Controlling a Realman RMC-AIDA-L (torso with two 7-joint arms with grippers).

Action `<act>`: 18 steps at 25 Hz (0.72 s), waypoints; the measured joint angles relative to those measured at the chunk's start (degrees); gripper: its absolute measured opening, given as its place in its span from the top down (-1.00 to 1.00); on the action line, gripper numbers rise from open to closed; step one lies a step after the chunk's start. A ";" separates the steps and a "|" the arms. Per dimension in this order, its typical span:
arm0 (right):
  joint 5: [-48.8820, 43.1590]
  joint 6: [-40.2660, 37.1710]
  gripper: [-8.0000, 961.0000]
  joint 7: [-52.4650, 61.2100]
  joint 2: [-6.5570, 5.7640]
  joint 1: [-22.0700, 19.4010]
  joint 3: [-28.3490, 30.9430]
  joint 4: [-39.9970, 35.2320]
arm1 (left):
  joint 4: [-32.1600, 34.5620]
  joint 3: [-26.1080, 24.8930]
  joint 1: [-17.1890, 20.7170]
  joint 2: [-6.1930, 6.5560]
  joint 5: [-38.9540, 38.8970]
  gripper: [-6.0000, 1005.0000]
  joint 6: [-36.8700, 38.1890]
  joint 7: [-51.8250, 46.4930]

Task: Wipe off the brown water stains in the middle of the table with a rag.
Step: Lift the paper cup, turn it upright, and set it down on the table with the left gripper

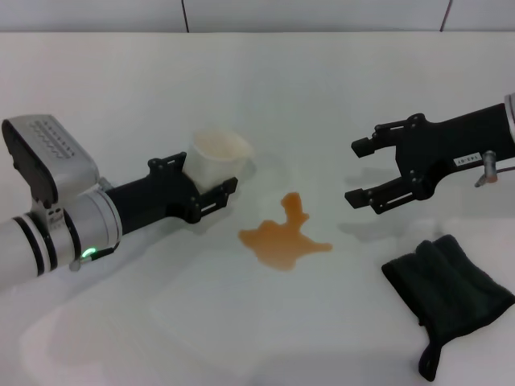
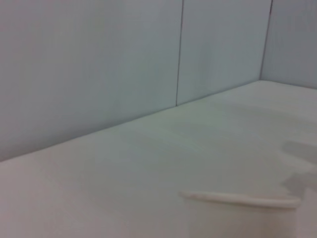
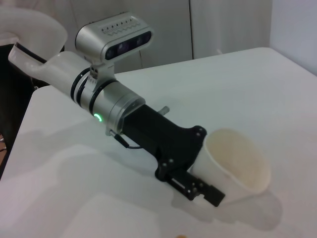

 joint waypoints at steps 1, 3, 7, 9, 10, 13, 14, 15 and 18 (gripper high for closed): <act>0.00 0.00 -0.78 -0.03 0.00 -0.07 0.02 0.01 | -0.12 0.15 0.09 0.00 0.00 -0.21 0.01 0.00; 0.00 0.04 -0.78 -0.12 0.00 -0.34 0.12 0.05 | -0.36 0.65 0.37 -0.01 0.01 -0.21 0.05 0.01; 0.00 0.49 -0.78 -0.19 -0.04 -0.60 0.14 0.07 | -0.37 1.26 1.18 -0.03 -0.20 -0.21 0.29 0.02; 0.00 0.67 -0.78 -0.21 -0.04 -0.64 0.04 0.09 | -0.33 1.29 1.44 -0.04 -0.16 -0.21 0.31 0.02; 0.00 0.70 -0.78 -0.21 -0.05 -0.65 0.03 0.09 | -0.32 1.31 1.55 -0.04 -0.14 -0.21 0.32 0.02; -0.01 0.75 -0.78 -0.22 -0.06 -0.66 0.01 0.09 | -0.35 1.33 1.63 -0.04 -0.19 -0.23 0.03 -0.04; 0.00 0.76 -0.78 -0.23 -0.07 -0.67 0.00 0.09 | -0.33 1.33 1.63 -0.04 -0.23 -0.24 -0.11 -0.13; 0.00 0.76 -0.78 -0.23 -0.07 -0.68 0.00 0.09 | -0.25 1.33 1.62 -0.04 -0.27 -0.32 -0.26 -0.25; 0.00 0.76 -0.78 -0.24 -0.08 -0.74 0.00 0.09 | -0.15 1.23 1.50 -0.04 -0.31 -0.56 -0.50 -0.49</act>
